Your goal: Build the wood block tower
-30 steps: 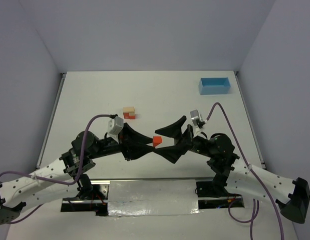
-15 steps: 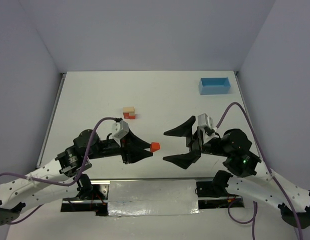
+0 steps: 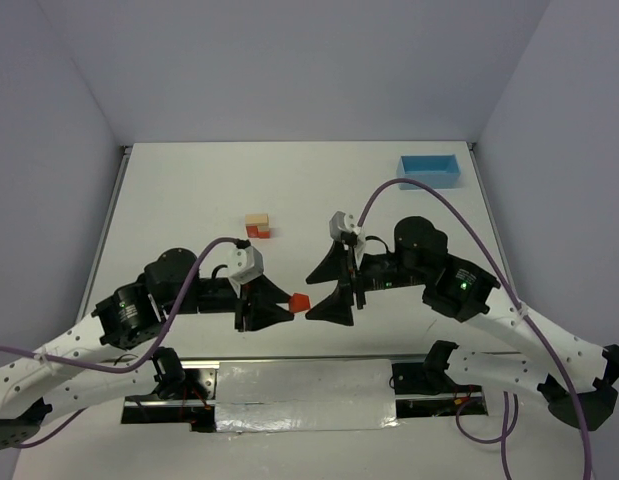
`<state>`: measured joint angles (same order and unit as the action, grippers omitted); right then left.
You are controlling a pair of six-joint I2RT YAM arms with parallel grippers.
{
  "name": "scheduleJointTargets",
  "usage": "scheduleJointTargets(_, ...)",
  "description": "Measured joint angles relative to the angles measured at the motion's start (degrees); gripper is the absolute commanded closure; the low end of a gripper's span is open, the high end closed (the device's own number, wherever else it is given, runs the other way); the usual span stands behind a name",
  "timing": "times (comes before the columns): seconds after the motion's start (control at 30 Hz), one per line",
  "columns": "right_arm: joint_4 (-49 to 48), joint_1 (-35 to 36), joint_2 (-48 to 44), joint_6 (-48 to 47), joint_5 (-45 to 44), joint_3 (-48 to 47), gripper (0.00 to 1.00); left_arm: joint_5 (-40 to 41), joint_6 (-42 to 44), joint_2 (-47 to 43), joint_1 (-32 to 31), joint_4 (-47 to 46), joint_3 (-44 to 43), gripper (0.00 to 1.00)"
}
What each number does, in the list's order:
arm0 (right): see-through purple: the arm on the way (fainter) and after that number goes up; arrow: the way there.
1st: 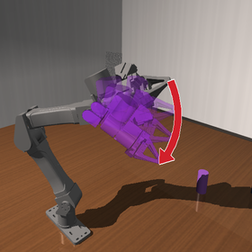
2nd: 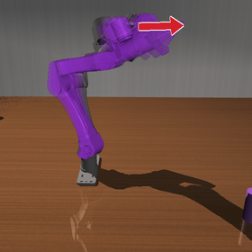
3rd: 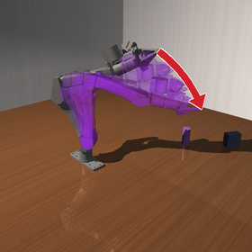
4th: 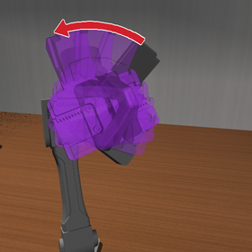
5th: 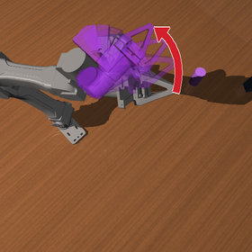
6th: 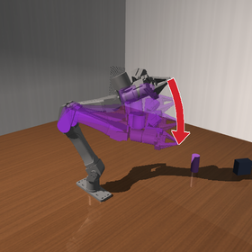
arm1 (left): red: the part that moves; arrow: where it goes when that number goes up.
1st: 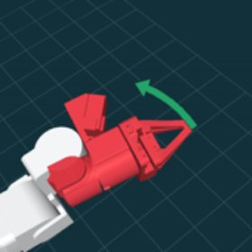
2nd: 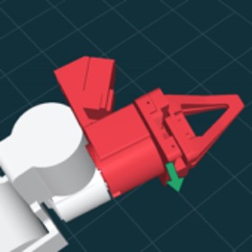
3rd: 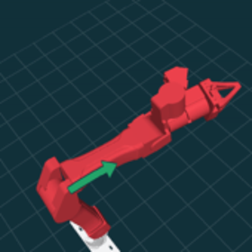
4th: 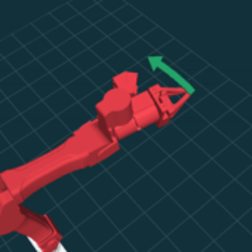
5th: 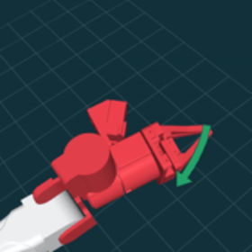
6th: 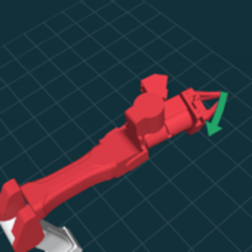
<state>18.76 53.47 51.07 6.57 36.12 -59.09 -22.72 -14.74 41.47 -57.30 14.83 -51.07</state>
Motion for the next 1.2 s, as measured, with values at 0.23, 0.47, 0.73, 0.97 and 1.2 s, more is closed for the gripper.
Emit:
scheduleJointTargets(0.23,-0.70,0.00,0.55,2.19,5.03,0.39,0.29,1.86,2.89,1.14,-0.02,7.89,-3.80,1.00)
scheduleJointTargets(0.47,-2.95,0.00,2.03,2.78,7.26,1.51,0.31,0.28,3.72,1.73,-0.02,10.47,-3.82,1.00)
scheduleJointTargets(0.73,-6.12,0.00,2.08,1.95,7.19,1.60,0.33,-3.06,4.02,0.48,-0.02,10.45,-3.80,1.00)
scheduleJointTargets(0.97,-9.25,0.02,3.74,1.97,7.37,2.54,0.30,-3.82,4.02,0.55,-0.02,10.40,-3.72,1.00)
scheduleJointTargets(1.2,-9.60,1.29,6.10,2.80,7.54,2.64,0.31,-3.93,4.02,0.76,-0.02,10.43,-3.65,1.00)
